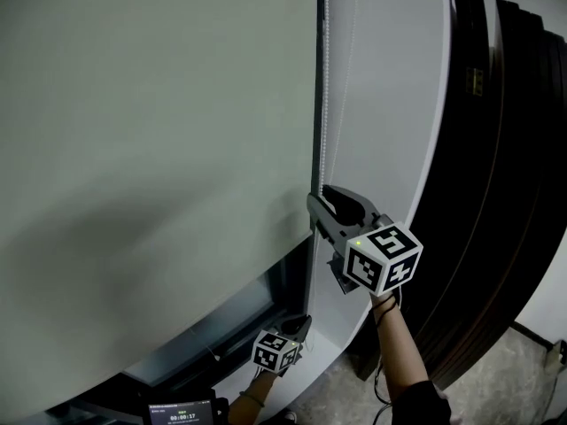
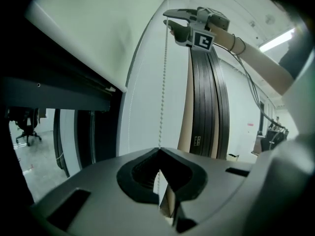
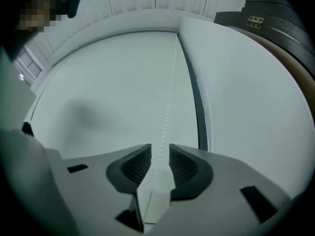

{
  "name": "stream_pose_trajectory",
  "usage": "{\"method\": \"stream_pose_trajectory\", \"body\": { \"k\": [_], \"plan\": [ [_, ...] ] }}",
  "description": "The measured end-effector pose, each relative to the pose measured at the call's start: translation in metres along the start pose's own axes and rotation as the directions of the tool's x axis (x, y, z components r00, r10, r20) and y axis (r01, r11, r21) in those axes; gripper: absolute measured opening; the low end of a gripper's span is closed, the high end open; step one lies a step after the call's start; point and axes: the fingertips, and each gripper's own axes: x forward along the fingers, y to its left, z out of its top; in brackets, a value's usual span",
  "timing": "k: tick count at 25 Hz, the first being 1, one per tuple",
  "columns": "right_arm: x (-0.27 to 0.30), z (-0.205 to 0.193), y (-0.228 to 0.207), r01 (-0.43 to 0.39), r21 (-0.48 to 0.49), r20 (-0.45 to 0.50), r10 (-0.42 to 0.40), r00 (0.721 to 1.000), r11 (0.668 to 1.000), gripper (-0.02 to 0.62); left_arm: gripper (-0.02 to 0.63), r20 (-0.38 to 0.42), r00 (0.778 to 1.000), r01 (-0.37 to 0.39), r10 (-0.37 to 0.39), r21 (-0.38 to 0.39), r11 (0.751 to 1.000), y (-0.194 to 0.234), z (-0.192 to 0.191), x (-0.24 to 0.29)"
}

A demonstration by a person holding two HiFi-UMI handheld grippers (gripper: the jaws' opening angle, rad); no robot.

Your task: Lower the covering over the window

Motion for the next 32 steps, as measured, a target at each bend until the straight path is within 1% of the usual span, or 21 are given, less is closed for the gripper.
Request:
{"method": "stream_pose_trajectory", "body": {
  "k": [2,3,4,6,8,10,12,14,15,17,19,20,22,24,26,28,30,32],
  "plan": [
    [0.006,0.013,0.003,-0.007,-0.026,0.013,0.007,1.0,1.0,0.1,0.002,0.005,1.0,-0.001,0.001,-0.006,1.0,0.0,0.0,-0.002],
    [0.008,0.016,0.005,0.001,-0.043,0.013,0.0,1.0,0.999,0.082,0.002,0.009,1.0,-0.002,0.002,-0.007,1.0,0.0,0.0,-0.003],
    [0.009,0.018,0.005,0.014,-0.053,0.014,-0.013,1.0,0.999,0.035,0.002,0.013,1.0,-0.002,0.002,-0.009,1.0,0.001,0.0,-0.004],
    [0.007,0.016,0.003,0.033,-0.03,0.028,-0.032,0.999,0.999,0.025,0.002,0.01,1.0,-0.001,0.001,-0.017,1.0,0.003,-0.001,-0.004],
    [0.005,0.005,0.0,0.036,0.012,0.022,-0.037,0.999,0.999,0.021,0.002,-0.042,0.999,0.003,-0.004,-0.024,1.0,0.003,-0.012,-0.002],
    [0.002,-0.022,-0.001,0.048,0.035,-0.005,-0.048,0.999,0.998,0.02,0.002,-0.12,0.993,0.012,-0.017,-0.042,0.999,0.001,-0.037,-0.003],
    [-0.006,-0.053,0.0,0.064,0.089,-0.024,-0.062,0.998,0.994,0.02,0.002,-0.177,0.984,0.011,-0.024,-0.075,0.997,-0.003,-0.068,-0.01],
    [-0.015,-0.085,0.002,0.08,0.148,-0.052,-0.073,0.996,0.986,0.02,0.002,-0.217,0.976,-0.017,-0.002,-0.084,0.996,-0.002,-0.094,-0.021],
    [-0.019,-0.102,0.004,0.089,0.163,-0.075,-0.078,0.994,0.983,0.02,0.002,-0.217,0.976,-0.04,0.021,-0.084,0.996,0.0,-0.101,-0.027],
    [-0.027,-0.138,0.01,0.108,0.181,-0.135,-0.084,0.987,0.978,0.02,0.021,-0.163,0.985,-0.07,0.052,-0.108,0.992,0.004,-0.098,-0.036],
    [-0.037,-0.176,0.015,0.129,0.205,-0.19,-0.09,0.978,0.97,0.02,0.038,-0.086,0.995,-0.059,0.048,-0.131,0.99,0.003,-0.078,-0.038],
    [-0.043,-0.194,0.018,0.141,0.219,-0.215,-0.093,0.972,0.965,0.02,0.038,-0.05,0.998,-0.047,0.041,-0.12,0.992,0.002,-0.063,-0.038],
    [-0.054,-0.229,0.024,0.165,0.24,-0.268,-0.098,0.958,0.957,0.02,0.038,0.027,0.999,-0.025,0.027,-0.069,0.997,0.0,-0.026,-0.039],
    [-0.064,-0.263,0.03,0.186,0.251,-0.327,-0.098,0.94,0.95,0.02,0.038,0.122,0.992,-0.011,0.015,-0.033,0.999,0.0,0.018,-0.043],
    [-0.074,-0.293,0.037,0.204,0.264,-0.382,-0.093,0.92,0.943,0.02,0.038,0.228,0.974,0.004,0.001,-0.022,1.0,0.002,0.066,-0.051],
    [-0.083,-0.321,0.045,0.217,0.267,-0.442,-0.081,0.893,0.939,0.02,0.038,0.324,0.946,0.023,-0.024,0.005,1.0,0.0,0.117,-0.057],
    [-0.094,-0.354,0.058,0.221,0.258,-0.516,-0.059,0.854,0.94,0.02,0.038,0.391,0.918,0.04,-0.062,0.065,0.997,-0.006,0.166,-0.062],
    [-0.11,-0.388,0.077,0.225,0.262,-0.581,-0.032,0.813,0.938,0.02,0.038,0.442,0.891,0.056,-0.105,0.121,0.991,-0.015,0.21,-0.067]
  ]
}}
